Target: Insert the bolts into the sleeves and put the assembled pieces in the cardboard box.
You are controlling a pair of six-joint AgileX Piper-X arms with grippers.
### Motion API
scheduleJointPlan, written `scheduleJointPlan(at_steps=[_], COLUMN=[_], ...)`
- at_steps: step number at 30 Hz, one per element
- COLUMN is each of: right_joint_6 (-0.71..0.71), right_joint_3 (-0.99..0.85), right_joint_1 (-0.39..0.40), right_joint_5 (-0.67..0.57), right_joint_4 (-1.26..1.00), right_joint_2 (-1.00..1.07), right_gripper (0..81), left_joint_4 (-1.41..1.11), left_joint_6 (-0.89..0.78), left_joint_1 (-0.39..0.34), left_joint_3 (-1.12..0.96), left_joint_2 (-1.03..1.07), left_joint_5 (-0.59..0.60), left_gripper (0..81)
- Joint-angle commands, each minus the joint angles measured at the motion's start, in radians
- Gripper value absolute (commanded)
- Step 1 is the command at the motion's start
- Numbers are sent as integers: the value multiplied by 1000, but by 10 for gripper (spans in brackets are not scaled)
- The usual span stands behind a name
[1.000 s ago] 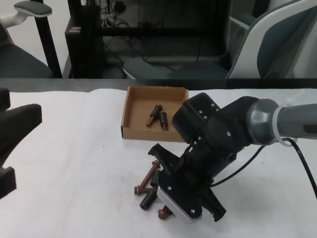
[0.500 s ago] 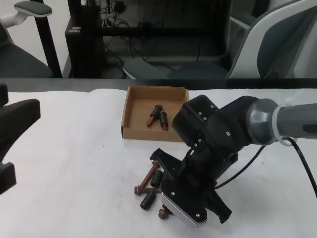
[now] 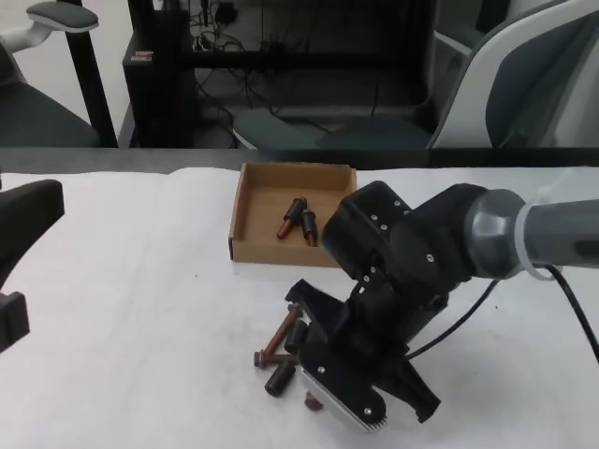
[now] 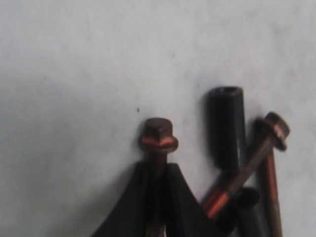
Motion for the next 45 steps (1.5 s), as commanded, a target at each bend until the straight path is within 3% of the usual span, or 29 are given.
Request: scheduleJointPlan(at_steps=[1, 8, 14, 19, 22, 28, 33, 45], right_joint_6=[56, 289, 574, 1003, 1351, 1743, 1901, 2007], right_joint_3=[16, 16, 6, -18, -18, -18, -18, 20], right_joint_1=[0, 28, 38, 38, 38, 45, 45, 47], right_joint_5=[83, 36, 29, 20, 24, 24, 24, 75], right_joint_4=[23, -24, -84, -86, -85, -34, 79, 133], right_joint_2=[-37, -183, -272, -311, -337, -368, -378, -450], right_gripper=[0, 0, 0, 0, 0, 0, 0, 0], left_joint_4=[-3, -3, -3, -3, -3, 70, 163, 187], left_joint_6=[-31, -44, -189, -207, -207, -185, -185, -81], left_joint_1=[1, 1, 1, 1, 1, 1, 1, 1], left_joint_3=[-1, -1, -1, -1, -1, -1, -1, -1], left_joint_2=[-7, -7, -7, -7, -7, -4, 18, 300], left_joint_5=[-1, 24, 51, 51, 51, 51, 51, 103], left_gripper=[459, 459, 459, 459, 459, 459, 459, 454])
